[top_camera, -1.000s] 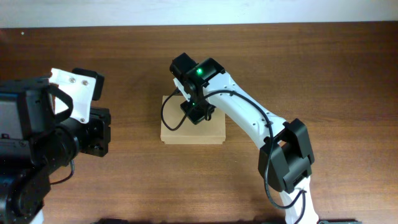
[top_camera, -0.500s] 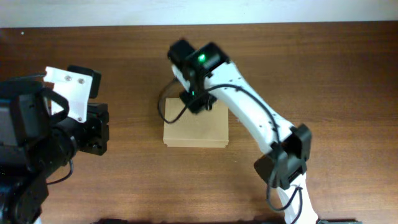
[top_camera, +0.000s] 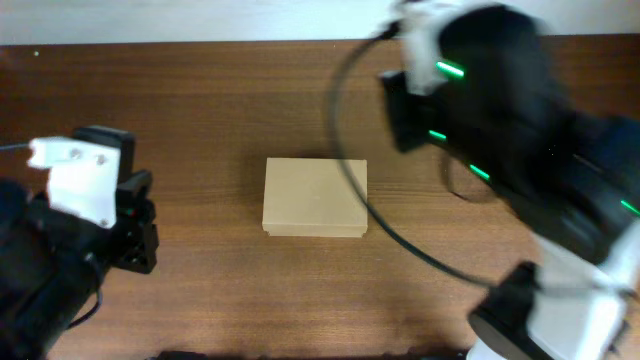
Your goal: Pack container
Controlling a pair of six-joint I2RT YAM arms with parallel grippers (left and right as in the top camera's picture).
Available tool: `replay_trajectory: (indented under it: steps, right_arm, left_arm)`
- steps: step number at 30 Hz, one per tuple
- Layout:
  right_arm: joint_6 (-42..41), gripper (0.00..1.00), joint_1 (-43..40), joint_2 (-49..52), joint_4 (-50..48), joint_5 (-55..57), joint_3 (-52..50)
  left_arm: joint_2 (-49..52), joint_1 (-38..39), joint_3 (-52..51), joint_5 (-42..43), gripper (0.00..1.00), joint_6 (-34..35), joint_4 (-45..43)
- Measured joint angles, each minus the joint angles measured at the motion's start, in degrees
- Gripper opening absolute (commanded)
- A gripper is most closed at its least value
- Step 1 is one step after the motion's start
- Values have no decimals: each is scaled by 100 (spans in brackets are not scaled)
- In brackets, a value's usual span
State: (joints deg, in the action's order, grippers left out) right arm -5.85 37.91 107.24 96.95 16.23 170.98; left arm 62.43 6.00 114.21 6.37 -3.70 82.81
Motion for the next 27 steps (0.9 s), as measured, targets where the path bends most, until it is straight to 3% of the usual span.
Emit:
replay_trajectory:
  steps: [9, 14, 20, 27]
  right_arm:
    - [-175, 40, 0, -1464, 2, 1165, 4]
    - [-210, 40, 0, -2146, 2, 1578, -208]
    - [-302, 38, 0, -3222, 0, 2111, -1067]
    - [-809, 35, -2, -4562, -4, 2712, -2949]
  left_arm:
    - [-802, 787, 2, -999, 2, 2, -332]
    - [-1292, 857, 2, -1718, 2, 28, -332]
    - [-1917, 863, 17, -2802, 2, 212, -164]
    - [-2260, 861, 33, -3860, 2, 656, 247]
